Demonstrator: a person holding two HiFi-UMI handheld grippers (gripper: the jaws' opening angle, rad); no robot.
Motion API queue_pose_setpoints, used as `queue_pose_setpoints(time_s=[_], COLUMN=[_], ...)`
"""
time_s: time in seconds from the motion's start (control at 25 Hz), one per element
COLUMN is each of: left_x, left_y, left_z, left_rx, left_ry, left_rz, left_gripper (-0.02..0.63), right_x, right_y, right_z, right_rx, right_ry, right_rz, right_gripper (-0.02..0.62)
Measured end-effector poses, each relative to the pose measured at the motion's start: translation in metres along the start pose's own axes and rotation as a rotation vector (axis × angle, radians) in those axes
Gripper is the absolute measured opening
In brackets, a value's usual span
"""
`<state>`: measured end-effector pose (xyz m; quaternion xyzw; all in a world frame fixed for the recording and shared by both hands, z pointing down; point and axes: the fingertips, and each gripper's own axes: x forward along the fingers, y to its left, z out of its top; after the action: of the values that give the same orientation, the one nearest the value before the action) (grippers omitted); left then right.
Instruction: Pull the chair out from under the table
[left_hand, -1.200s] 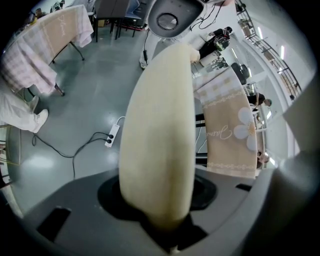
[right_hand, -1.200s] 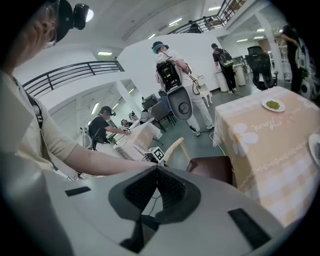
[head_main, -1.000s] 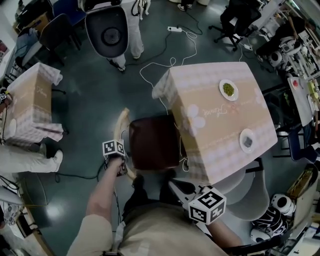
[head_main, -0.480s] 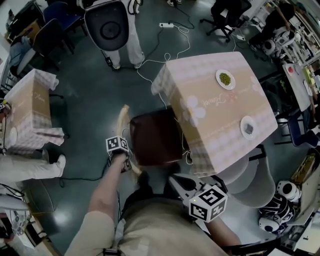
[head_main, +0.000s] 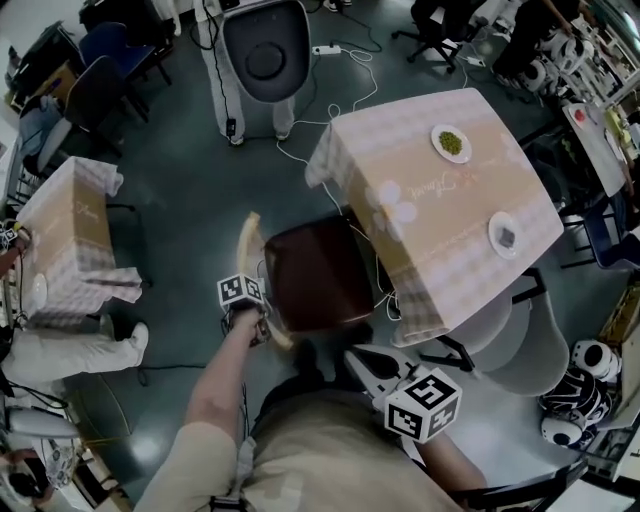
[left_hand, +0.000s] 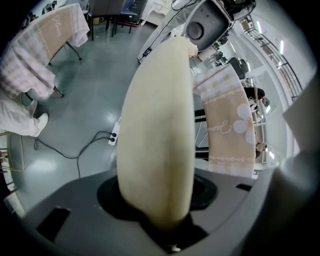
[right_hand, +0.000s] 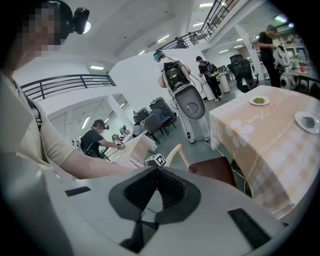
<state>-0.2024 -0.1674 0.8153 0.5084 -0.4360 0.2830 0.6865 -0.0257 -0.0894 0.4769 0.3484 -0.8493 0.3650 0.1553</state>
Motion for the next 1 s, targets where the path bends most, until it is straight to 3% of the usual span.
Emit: queue_pose_setpoints(time_s=[0.2, 0.36, 0.72, 1.0], left_x=[-0.003, -0.003, -0.003, -0.008], left_y=[0.002, -0.004, -0.019, -0.012], left_z=[-0.002, -0.003, -0.008, -0.012], left_rx=[0.003, -0.005, -0.019, -0.034], left_ry=[0.006, 0.005, 0.008, 0.013], left_rz=[0.021, 0.032, 0.080, 0.105], left_gripper=[0.186, 0.186, 0.186, 0.185], right_x=[-0.007, -0.002, 0.000, 0.000], right_y=[-0.012, -0.026, -0.059, -0.072], right_z=[0.000, 0.005, 0.019, 0.025], right_rx=[0.045, 0.091, 0.057, 0.059], right_ry=[-0.020, -0.017, 0.047, 0.072], right_rz=[-0.005, 0.049, 0.168, 0.193], right_gripper=[0.009, 0.009, 0.009, 0.009])
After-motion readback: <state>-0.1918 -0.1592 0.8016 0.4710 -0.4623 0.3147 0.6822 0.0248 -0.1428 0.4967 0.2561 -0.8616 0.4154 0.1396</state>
